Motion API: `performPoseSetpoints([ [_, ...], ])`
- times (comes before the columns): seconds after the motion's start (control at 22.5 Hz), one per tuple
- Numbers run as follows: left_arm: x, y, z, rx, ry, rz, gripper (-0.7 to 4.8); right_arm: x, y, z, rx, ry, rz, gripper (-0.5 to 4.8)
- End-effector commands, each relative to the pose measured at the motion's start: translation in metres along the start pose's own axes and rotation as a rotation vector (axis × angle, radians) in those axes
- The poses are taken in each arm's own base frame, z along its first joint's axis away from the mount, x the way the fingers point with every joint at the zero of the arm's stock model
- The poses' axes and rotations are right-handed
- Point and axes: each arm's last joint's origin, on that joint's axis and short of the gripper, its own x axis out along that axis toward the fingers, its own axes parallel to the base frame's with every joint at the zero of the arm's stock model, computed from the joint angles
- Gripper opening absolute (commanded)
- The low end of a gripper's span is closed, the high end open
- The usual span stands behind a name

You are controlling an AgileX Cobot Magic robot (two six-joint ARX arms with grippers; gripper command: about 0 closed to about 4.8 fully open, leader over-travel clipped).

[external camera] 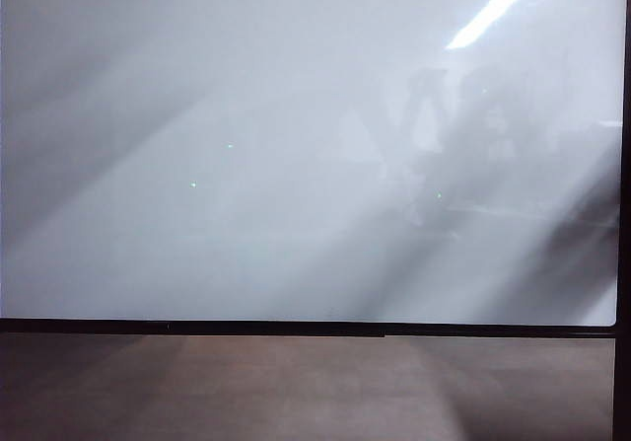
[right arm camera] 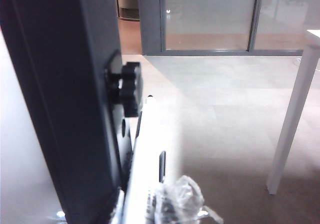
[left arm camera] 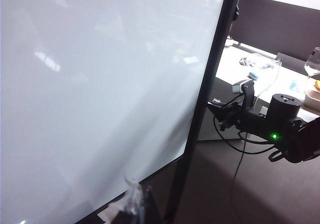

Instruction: Reach to the right to find the marker pen, pick it up, and write the number 3 on the whiteboard.

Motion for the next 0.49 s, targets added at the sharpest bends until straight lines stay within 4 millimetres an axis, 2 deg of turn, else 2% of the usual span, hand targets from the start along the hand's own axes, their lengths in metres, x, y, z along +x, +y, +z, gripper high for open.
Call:
performPoseSetpoints([
  [0.04, -0.0009, 0.0000, 0.0025, -0.001, -0.017, -0.006, -0.05, 0.0008, 0.0002, 0.0041, -0.010, -0.020, 0.007, 0.62],
  [0.49, -0.0009, 0.0000, 0.0025, -0.001, -0.017, -0.005, -0.05, 0.0001, -0.0002, 0.0105, -0.023, -0.075, 0.007, 0.62],
])
